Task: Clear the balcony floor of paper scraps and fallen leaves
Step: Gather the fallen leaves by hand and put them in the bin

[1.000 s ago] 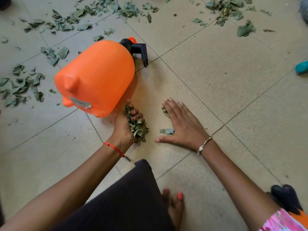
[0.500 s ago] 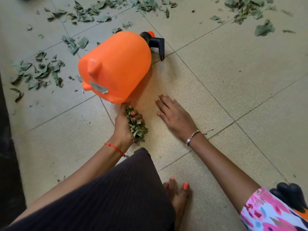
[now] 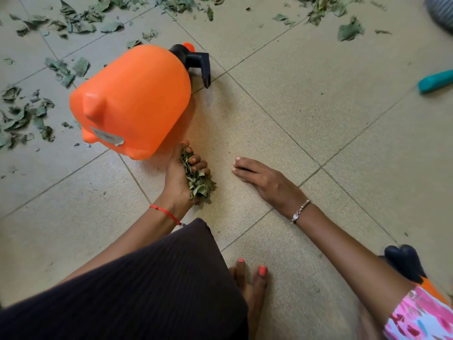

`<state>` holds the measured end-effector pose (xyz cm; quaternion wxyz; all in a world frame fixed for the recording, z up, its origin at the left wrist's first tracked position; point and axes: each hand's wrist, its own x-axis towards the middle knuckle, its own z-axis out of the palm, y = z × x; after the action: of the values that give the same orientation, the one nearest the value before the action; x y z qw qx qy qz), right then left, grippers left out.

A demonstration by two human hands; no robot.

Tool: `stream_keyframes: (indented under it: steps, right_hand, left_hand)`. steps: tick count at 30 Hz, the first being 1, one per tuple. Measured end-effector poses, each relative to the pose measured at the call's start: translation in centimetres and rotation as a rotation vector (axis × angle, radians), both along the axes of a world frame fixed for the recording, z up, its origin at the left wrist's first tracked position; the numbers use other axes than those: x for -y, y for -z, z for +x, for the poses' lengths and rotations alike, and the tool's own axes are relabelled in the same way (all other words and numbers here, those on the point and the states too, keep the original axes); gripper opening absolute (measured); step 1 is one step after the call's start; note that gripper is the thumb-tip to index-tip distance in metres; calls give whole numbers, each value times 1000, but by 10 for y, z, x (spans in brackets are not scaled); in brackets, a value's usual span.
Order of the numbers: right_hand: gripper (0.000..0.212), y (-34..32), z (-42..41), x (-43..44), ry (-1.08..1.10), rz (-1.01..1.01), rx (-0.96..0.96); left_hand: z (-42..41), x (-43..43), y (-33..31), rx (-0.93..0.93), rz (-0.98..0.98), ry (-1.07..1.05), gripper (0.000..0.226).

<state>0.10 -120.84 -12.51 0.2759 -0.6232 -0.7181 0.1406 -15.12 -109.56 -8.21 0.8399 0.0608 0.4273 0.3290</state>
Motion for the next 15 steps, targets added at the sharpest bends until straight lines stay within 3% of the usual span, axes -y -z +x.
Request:
stream_keyframes:
  steps: [4,5,7,9,11,12,13,15]
  right_hand:
    - [25,1,1,-4,112,131,30]
    - [23,-2,1,-7,191,132,-38]
    - [19,-13,5,-14,513,85,-429]
    - [13,-24,21,-21,823,17,-1104]
    - [9,-32,38,-25,835,36,-1811]
    - [9,-34,46,-25,771,53,-2050]
    - [12,-38,51,-24,696,52,-2195]
    - [16,-44,55,-21,594,52,-2290]
  left_hand:
    - [10,-1,-1,18,-3,19,38]
    - [12,-1,-1,21,-2,25,36]
    - [17,-2,-1,21,4,35,35]
    - [20,-3,-1,26,8,42,37]
    - [23,-3,0,33,2,47,40]
    - [25,-3,0,32,-3,50,41]
    - [26,-3,1,31,-7,52,41]
    - [29,-3,2,32,-9,60,39]
